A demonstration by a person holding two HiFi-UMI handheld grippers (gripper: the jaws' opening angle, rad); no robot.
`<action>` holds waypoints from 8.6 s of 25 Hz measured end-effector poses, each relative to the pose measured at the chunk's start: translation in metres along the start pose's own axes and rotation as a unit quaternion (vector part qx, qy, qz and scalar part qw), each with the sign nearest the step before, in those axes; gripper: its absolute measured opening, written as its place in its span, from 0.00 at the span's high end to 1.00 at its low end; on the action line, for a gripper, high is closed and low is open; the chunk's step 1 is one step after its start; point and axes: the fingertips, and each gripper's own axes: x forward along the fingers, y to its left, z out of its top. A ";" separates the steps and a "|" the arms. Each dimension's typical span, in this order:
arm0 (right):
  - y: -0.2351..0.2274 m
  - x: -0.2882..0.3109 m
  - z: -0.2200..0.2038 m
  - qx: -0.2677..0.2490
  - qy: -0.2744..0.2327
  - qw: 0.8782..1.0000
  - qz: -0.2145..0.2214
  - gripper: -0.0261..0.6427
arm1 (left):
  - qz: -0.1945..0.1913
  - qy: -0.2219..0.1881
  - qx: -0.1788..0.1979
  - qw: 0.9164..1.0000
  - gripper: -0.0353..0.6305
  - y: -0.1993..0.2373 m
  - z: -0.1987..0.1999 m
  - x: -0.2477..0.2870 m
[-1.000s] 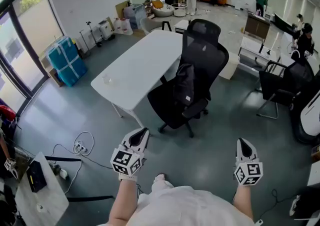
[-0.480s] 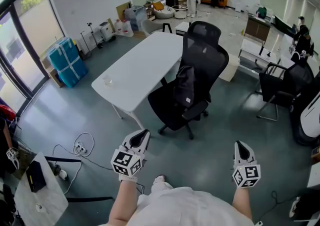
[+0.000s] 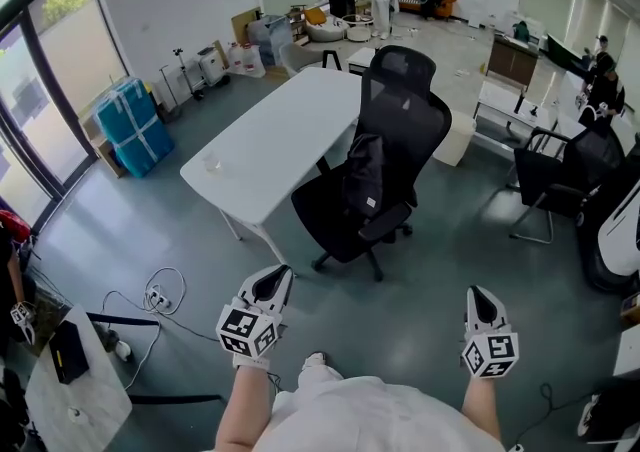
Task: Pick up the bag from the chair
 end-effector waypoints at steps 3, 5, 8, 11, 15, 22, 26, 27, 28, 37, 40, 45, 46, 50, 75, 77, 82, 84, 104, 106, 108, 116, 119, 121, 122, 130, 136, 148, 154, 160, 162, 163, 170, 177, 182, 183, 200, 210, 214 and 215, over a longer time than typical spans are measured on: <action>-0.005 -0.007 -0.002 0.002 0.001 1.000 -0.001 0.93 | -0.001 0.003 -0.002 1.000 0.89 -0.008 -0.002 -0.001; -0.009 -0.010 -0.004 0.005 0.002 1.000 -0.001 0.93 | -0.002 0.004 -0.002 1.000 0.88 -0.013 -0.003 -0.001; -0.015 -0.012 -0.009 0.009 0.005 1.000 -0.002 0.93 | -0.005 0.009 0.000 1.000 0.89 -0.020 -0.005 -0.001; -0.018 -0.010 -0.013 0.013 0.010 1.000 -0.002 0.93 | -0.004 0.016 -0.002 1.000 0.89 -0.021 -0.008 0.001; -0.021 -0.001 -0.017 0.013 0.013 1.000 -0.003 0.93 | -0.004 0.018 -0.005 1.000 0.89 -0.017 -0.010 0.011; -0.029 0.032 -0.020 0.011 0.026 1.000 -0.007 0.93 | -0.017 0.017 -0.009 1.000 0.89 0.000 -0.010 0.054; -0.036 0.058 -0.015 0.008 0.031 0.999 -0.014 0.93 | -0.024 0.017 -0.015 0.999 0.89 0.019 -0.009 0.086; -0.038 0.066 -0.012 0.006 0.031 0.999 -0.016 0.93 | -0.026 0.015 -0.016 0.999 0.89 0.025 -0.007 0.094; -0.040 0.074 -0.009 0.005 0.032 0.999 -0.018 0.93 | -0.026 0.014 -0.017 0.999 0.88 0.031 -0.004 0.102; -0.046 0.154 0.023 -0.006 0.027 0.999 -0.033 0.93 | -0.029 0.004 -0.021 0.999 0.89 0.099 0.016 0.162; -0.042 0.174 0.031 -0.009 0.025 0.999 -0.035 0.93 | -0.033 -0.002 -0.020 0.999 0.89 0.117 0.022 0.179; -0.039 0.195 0.041 -0.009 0.026 0.999 -0.047 0.93 | -0.042 -0.013 -0.021 0.999 0.89 0.139 0.034 0.196; -0.038 0.200 0.041 -0.010 0.026 0.998 -0.048 0.93 | -0.042 -0.015 -0.023 0.999 0.89 0.144 0.034 0.199; -0.035 0.212 0.039 -0.015 0.036 0.998 -0.044 0.93 | -0.040 -0.016 -0.036 0.998 0.89 0.154 0.031 0.205; -0.120 0.433 0.058 -0.035 0.045 0.997 0.047 0.93 | -0.001 -0.019 -0.049 0.999 0.89 0.201 0.046 0.377; -0.127 0.452 0.063 -0.038 0.044 0.997 0.057 0.93 | 0.003 -0.020 -0.046 0.999 0.88 0.204 0.050 0.395; -0.143 0.492 0.066 -0.037 0.044 0.995 0.084 0.93 | 0.015 -0.021 -0.048 0.999 0.89 0.205 0.054 0.429; -0.145 0.504 0.065 -0.037 0.044 0.994 0.093 0.93 | 0.015 -0.018 -0.051 0.998 0.89 0.203 0.052 0.440; -0.093 0.572 0.010 0.002 0.090 0.989 0.118 0.93 | -0.098 0.024 -0.053 0.994 0.88 0.210 0.004 0.538; -0.085 0.578 0.004 0.005 0.095 0.988 0.122 0.93 | -0.108 0.028 -0.051 0.992 0.88 0.211 -0.002 0.545; -0.076 0.585 -0.001 0.010 0.099 0.987 0.127 0.85 | -0.120 0.033 -0.049 0.991 0.88 0.210 -0.008 0.552; -0.049 0.613 -0.028 0.018 0.119 0.981 0.149 0.73 | -0.167 0.063 -0.038 0.983 0.80 0.200 -0.043 0.582; -0.041 0.624 -0.043 0.025 0.131 0.979 0.156 0.69 | -0.179 0.079 -0.031 0.980 0.71 0.198 -0.060 0.595; -0.036 0.632 -0.054 0.030 0.140 0.977 0.159 0.65 | -0.184 0.090 -0.019 0.979 0.63 0.197 -0.072 0.606; -0.035 0.636 -0.059 0.031 0.145 0.976 0.160 0.64 | -0.187 0.096 -0.011 0.978 0.61 0.196 -0.077 0.611; -0.024 0.656 -0.087 0.031 0.176 0.970 0.166 0.55 | -0.201 0.133 0.008 0.971 0.53 0.199 -0.106 0.641; -0.020 0.669 -0.109 0.023 0.202 0.966 0.161 0.52 | -0.220 0.182 0.024 0.958 0.49 0.197 -0.141 0.654; -0.021 0.680 -0.146 0.010 0.244 0.958 0.153 0.47 | -0.242 0.238 0.086 0.936 0.42 0.196 -0.172 0.686; -0.015 0.685 -0.148 0.016 0.249 0.953 0.171 0.47 | -0.287 0.271 0.141 0.908 0.42 0.185 -0.189 0.697; -0.010 0.692 -0.157 -0.002 0.262 0.952 0.159 0.47 | -0.302 0.279 0.146 0.900 0.42 0.173 -0.200 0.704; -0.014 0.695 -0.159 -0.001 0.262 0.954 0.149 0.47 | -0.302 0.278 0.143 0.901 0.47 0.172 -0.201 0.705; -0.016 0.696 -0.159 0.001 0.261 0.954 0.146 0.47 | -0.302 0.279 0.141 0.901 0.52 0.173 -0.202 0.705; -0.024 0.695 -0.166 0.022 0.255 0.958 0.128 0.69 | -0.297 0.290 0.097 0.904 0.73 0.169 -0.208 0.698; -0.018 0.686 -0.172 0.030 0.270 0.954 0.128 0.80 | -0.267 0.303 0.065 0.913 0.81 0.164 -0.217 0.677; -0.014 0.675 -0.171 0.030 0.271 0.954 0.122 0.82 | -0.259 0.303 0.049 0.916 0.82 0.159 -0.214 0.664; -0.013 0.674 -0.170 0.031 0.271 0.955 0.120 0.83 | -0.261 0.300 0.047 0.916 0.83 0.158 -0.211 0.663; 0.011 0.662 -0.113 0.047 0.243 0.960 0.132 0.88 | -0.217 0.268 0.039 0.938 0.86 0.167 -0.147 0.624; 0.022 0.656 -0.043 0.016 0.191 0.968 0.160 0.88 | -0.174 0.226 0.034 0.958 0.86 0.178 -0.077 0.602; 0.023 0.652 -0.011 0.005 0.161 0.973 0.165 0.89 | -0.162 0.198 0.031 0.966 0.86 0.179 -0.043 0.596; 0.022 0.650 -0.003 0.001 0.155 0.974 0.166 0.89 | -0.160 0.192 0.029 0.968 0.86 0.178 -0.035 0.595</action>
